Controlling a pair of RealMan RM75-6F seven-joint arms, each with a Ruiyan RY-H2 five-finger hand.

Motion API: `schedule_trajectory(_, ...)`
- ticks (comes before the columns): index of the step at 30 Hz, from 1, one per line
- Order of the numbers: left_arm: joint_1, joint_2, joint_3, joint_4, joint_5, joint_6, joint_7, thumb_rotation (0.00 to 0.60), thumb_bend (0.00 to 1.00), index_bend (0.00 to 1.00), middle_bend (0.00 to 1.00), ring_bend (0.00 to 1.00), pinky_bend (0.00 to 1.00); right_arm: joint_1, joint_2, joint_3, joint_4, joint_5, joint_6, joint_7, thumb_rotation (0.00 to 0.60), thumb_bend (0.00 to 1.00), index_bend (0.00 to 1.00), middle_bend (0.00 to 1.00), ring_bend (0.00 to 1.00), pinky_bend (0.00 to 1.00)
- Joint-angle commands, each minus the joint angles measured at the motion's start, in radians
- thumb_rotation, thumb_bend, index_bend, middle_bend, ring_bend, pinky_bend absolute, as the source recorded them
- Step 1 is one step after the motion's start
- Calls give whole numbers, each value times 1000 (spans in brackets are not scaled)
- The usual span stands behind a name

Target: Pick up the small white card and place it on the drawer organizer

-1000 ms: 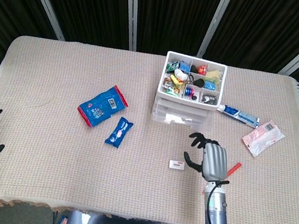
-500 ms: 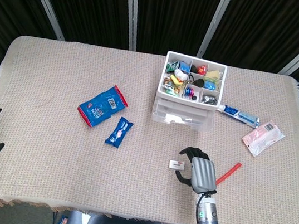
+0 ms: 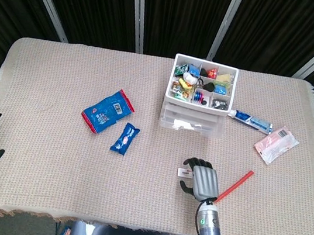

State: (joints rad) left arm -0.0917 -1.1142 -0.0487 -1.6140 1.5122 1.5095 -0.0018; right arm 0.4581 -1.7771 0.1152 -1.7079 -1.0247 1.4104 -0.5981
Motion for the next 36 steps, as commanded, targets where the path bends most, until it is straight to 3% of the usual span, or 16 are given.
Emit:
schedule_trajectory(1,0,0,0,-1,-1,-1,0,600,282,117,0,0,0,7,-28,9,42,-7,-4,-14,600,168,357,282,224,232)
schedule_trajectory(8,-1,1,0,-5,-6,-6,2,600,285,119,0,0,0,14,-52,16,101,-9,-12,-58,600,169,361,255,197,184)
schedule_trajectory(36,-3,2,-1,-17,-18,-17,11,600,286,121,0,0,0,9,-87,36,212,56,-83,-109,600,215,406,252,193,181)
